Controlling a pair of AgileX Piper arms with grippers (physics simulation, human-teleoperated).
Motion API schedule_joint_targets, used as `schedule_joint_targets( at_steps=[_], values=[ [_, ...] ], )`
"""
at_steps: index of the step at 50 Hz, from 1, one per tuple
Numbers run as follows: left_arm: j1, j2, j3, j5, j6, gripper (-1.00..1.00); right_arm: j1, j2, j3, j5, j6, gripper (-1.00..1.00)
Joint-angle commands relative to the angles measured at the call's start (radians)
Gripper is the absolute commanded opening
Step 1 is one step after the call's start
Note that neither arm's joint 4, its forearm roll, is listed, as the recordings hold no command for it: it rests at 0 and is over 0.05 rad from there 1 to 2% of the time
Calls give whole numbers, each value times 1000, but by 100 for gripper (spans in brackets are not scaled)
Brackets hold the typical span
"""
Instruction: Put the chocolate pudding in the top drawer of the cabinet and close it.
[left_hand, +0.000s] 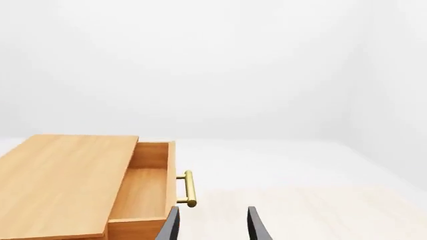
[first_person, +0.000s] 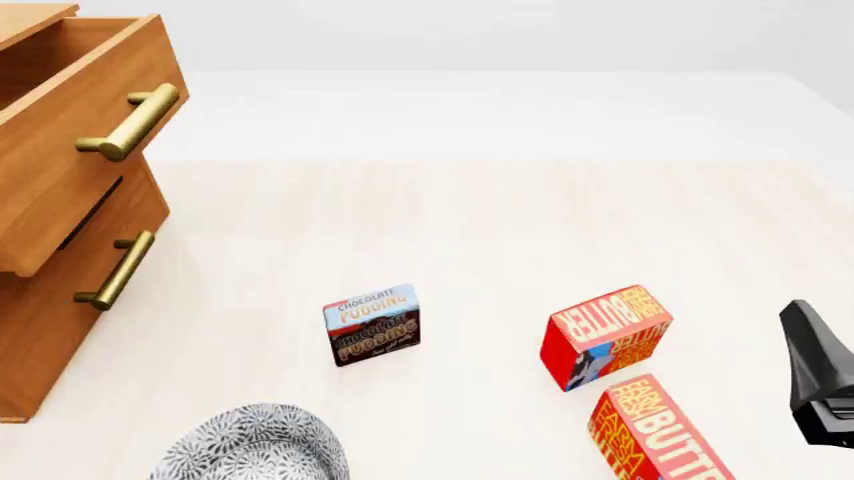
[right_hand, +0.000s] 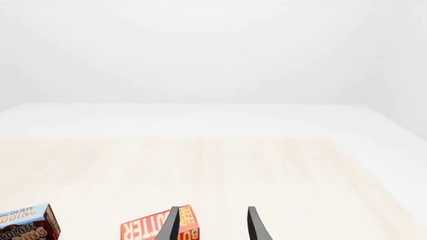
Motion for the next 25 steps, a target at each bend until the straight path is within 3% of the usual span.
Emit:
schedule_joint_targets(
  at_steps=[1,10,25],
  values=[
    [1,106,-101,23,20,100,-1,-1,1,0,1,100],
    [79,184,-164,47,37,100,0,-2,1,0,-1,100],
    [72,260,-270,113,84,100,-1,-1,1,0,0,100]
  ],
)
